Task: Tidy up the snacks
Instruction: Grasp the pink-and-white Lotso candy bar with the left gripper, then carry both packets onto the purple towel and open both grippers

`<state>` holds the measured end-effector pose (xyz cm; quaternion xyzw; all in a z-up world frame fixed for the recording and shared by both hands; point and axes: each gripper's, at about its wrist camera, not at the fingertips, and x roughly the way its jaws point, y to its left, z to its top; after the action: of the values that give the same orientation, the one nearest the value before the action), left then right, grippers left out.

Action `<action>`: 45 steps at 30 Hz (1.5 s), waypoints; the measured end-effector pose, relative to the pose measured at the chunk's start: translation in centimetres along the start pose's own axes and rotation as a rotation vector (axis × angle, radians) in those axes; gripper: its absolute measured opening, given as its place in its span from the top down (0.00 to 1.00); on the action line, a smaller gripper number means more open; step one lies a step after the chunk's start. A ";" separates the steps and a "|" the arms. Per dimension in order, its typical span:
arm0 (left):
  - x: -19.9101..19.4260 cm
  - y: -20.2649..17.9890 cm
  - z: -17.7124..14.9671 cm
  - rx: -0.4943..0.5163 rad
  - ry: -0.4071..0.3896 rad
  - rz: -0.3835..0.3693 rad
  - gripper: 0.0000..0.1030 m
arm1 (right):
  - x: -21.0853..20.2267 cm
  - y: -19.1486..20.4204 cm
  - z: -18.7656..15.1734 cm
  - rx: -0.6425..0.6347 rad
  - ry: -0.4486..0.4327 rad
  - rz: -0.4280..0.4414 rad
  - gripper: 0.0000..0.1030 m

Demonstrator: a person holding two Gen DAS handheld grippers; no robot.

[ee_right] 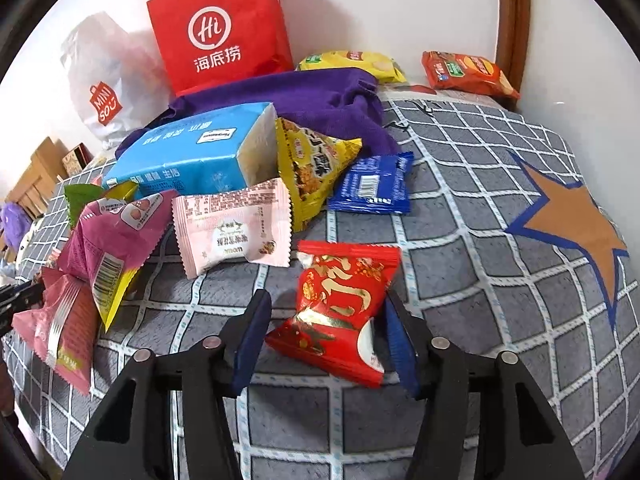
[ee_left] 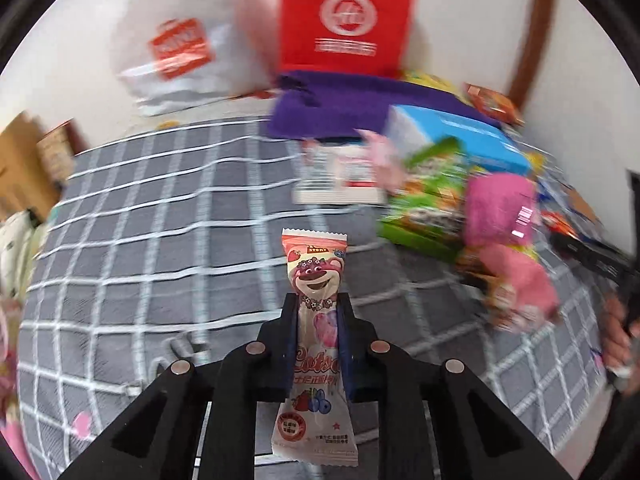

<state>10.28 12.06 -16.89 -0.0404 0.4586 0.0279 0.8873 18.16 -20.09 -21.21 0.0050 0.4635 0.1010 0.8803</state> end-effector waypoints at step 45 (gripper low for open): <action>-2.5 -1.4 4.3 -0.078 -0.025 -0.149 0.81 | -5.8 1.2 2.2 0.029 -0.101 0.037 0.60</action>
<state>12.48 11.06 -12.29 -0.1086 0.4418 -0.0199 0.8903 16.55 -19.75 -15.05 0.0312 0.4195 0.1101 0.9005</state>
